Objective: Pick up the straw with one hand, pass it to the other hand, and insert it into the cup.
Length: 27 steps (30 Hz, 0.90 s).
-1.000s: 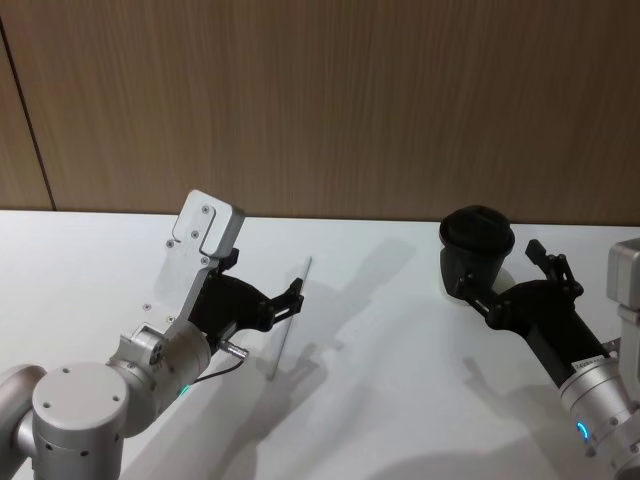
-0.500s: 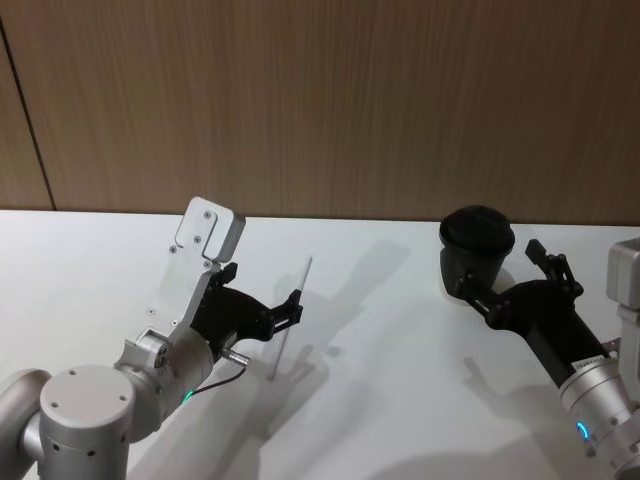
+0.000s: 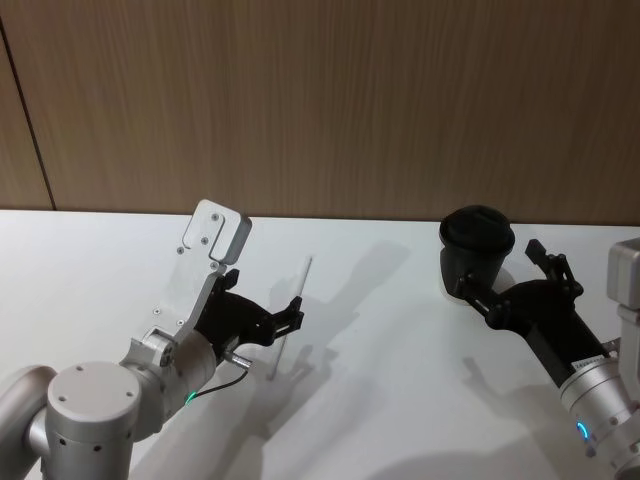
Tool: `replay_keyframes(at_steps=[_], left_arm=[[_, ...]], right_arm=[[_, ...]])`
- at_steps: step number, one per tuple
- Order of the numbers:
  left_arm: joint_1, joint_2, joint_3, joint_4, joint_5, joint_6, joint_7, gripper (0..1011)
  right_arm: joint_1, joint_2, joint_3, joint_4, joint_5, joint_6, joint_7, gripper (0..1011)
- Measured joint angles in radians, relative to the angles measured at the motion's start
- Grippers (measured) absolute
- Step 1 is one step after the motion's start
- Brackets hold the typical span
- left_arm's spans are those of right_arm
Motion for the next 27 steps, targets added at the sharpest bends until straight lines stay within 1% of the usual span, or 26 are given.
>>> replay_keyframes(at_steps=[8,18,27], left_arm=[[0.004,-0.02,-0.012,0.011,-0.006,-0.002,-0.001,1003],[0.015,-0.057,-0.032,0.03,-0.023,-0.016,0.004,1003],[0.017,-0.074,-0.035,0.036,-0.022,-0.004,0.011,1004]], right_arm=[[0.0,0.0,0.0,0.0,0.0,0.0,0.0,1001],[0.0,0.0,0.0,0.0,0.0,0.0,0.0,1001],[0.0,0.0,0.0,0.0,0.0,0.0,0.0,1001]])
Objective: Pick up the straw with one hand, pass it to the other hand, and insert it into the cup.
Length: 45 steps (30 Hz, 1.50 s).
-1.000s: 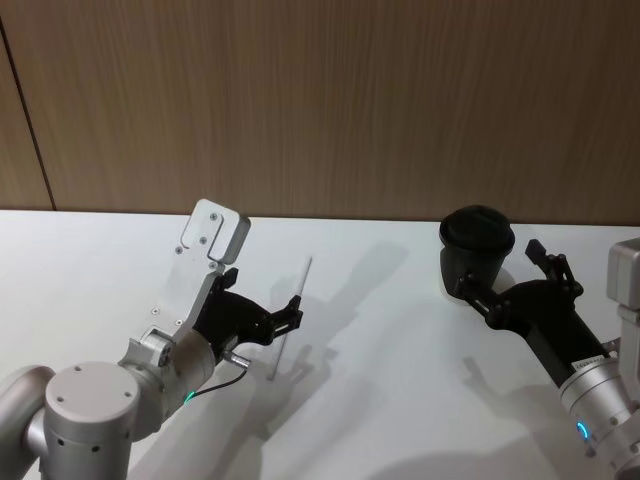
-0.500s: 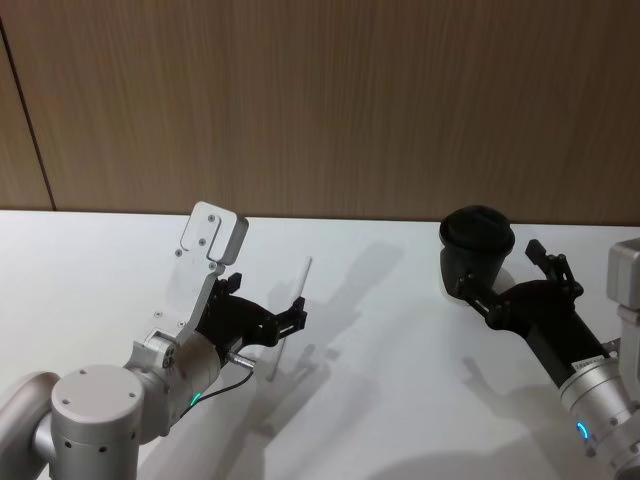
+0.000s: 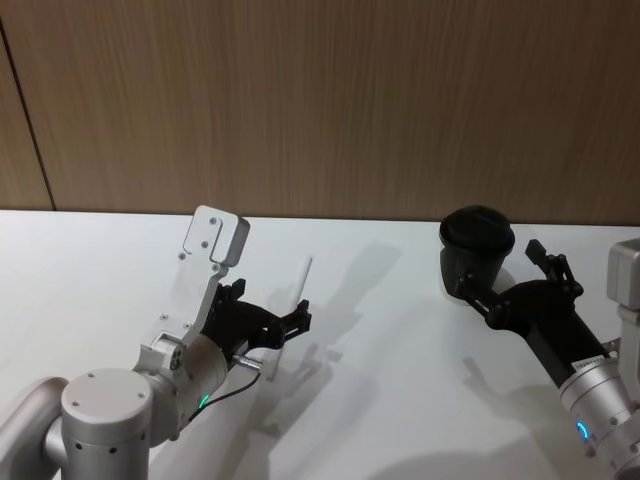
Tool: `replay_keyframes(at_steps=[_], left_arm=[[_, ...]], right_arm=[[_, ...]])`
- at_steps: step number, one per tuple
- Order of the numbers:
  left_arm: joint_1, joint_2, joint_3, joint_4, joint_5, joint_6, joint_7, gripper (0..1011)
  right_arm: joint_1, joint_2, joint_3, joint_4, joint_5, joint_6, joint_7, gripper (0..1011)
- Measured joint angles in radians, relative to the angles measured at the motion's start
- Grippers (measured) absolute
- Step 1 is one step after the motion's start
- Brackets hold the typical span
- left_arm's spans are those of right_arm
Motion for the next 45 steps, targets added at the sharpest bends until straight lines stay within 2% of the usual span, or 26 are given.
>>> replay_keyframes(at_steps=[12,21,32,45], left_arm=[[0.0,-0.017,-0.002,0.001,0.012,0.043,0.014,1003],[0.002,-0.037,-0.007,0.011,0.014,0.046,0.019,1004],[0.007,-0.055,-0.012,0.04,0.019,-0.002,0.014,1003],[0.001,-0.036,-0.002,0.076,0.057,-0.074,-0.012,1003]], right_arm=[[0.0,0.0,0.0,0.0,0.0,0.0,0.0,1001],[0.0,0.0,0.0,0.0,0.0,0.0,0.0,1001],[0.0,0.0,0.0,0.0,0.0,0.0,0.0,1001],[0.0,0.0,0.0,0.0,0.0,0.0,0.0,1001]])
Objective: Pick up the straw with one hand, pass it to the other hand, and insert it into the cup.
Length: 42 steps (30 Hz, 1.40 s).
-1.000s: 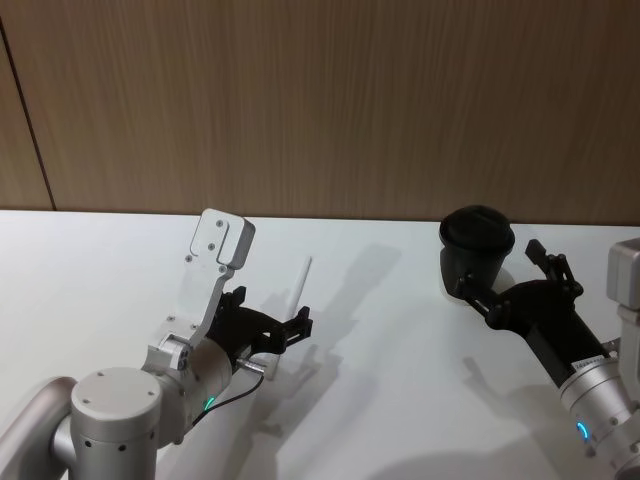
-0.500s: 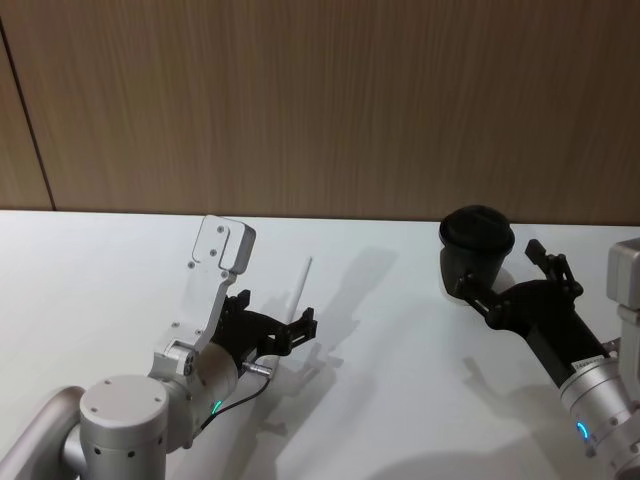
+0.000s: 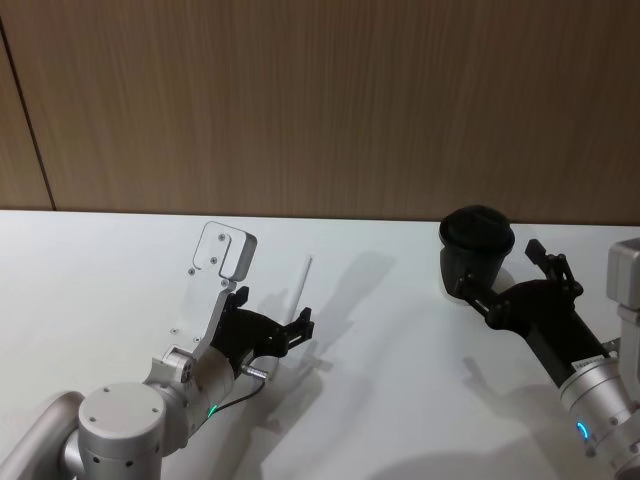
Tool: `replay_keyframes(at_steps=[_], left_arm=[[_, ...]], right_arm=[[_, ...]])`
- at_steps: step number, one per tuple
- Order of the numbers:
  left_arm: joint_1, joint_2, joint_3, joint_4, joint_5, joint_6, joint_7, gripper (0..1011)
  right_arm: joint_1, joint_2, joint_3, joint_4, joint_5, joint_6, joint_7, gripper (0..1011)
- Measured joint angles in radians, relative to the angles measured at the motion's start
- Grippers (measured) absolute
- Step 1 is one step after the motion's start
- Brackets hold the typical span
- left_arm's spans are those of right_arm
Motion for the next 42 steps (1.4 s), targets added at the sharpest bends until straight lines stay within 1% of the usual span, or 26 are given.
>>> replay_keyframes(at_steps=[6,12,24,31,42], left_arm=[[-0.002,0.008,-0.001,0.021,0.015,-0.034,-0.008,1003],[-0.003,0.008,-0.006,0.038,0.019,-0.059,-0.015,1003],[-0.002,-0.007,-0.028,0.076,0.012,-0.097,-0.027,1003],[-0.001,-0.01,-0.034,0.085,0.011,-0.098,-0.033,1003],[0.007,-0.008,-0.036,0.079,0.023,-0.059,-0.036,1003]], right_arm=[[0.0,0.0,0.0,0.0,0.0,0.0,0.0,1001],[0.0,0.0,0.0,0.0,0.0,0.0,0.0,1001],[0.0,0.0,0.0,0.0,0.0,0.0,0.0,1001],[0.0,0.0,0.0,0.0,0.0,0.0,0.0,1001],[0.0,0.0,0.0,0.0,0.0,0.0,0.0,1001]])
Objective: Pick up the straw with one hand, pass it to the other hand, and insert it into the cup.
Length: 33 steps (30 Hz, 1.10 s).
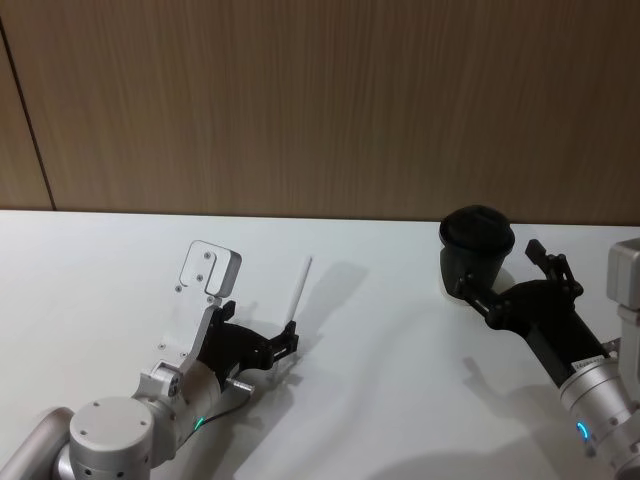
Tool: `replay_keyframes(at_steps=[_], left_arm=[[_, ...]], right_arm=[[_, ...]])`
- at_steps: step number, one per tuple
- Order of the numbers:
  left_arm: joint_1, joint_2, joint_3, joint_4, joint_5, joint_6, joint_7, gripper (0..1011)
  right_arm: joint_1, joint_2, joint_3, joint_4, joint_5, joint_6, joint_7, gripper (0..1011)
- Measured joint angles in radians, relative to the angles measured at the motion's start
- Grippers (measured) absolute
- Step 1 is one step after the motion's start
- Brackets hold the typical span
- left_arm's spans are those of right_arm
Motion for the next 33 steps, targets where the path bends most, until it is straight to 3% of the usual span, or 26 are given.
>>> replay_keyframes(at_steps=[33], left_arm=[[0.021,-0.026,-0.018,-0.002,0.024,0.044,0.01,1003]], right_arm=[[0.0,0.0,0.0,0.0,0.0,0.0,0.0,1001]])
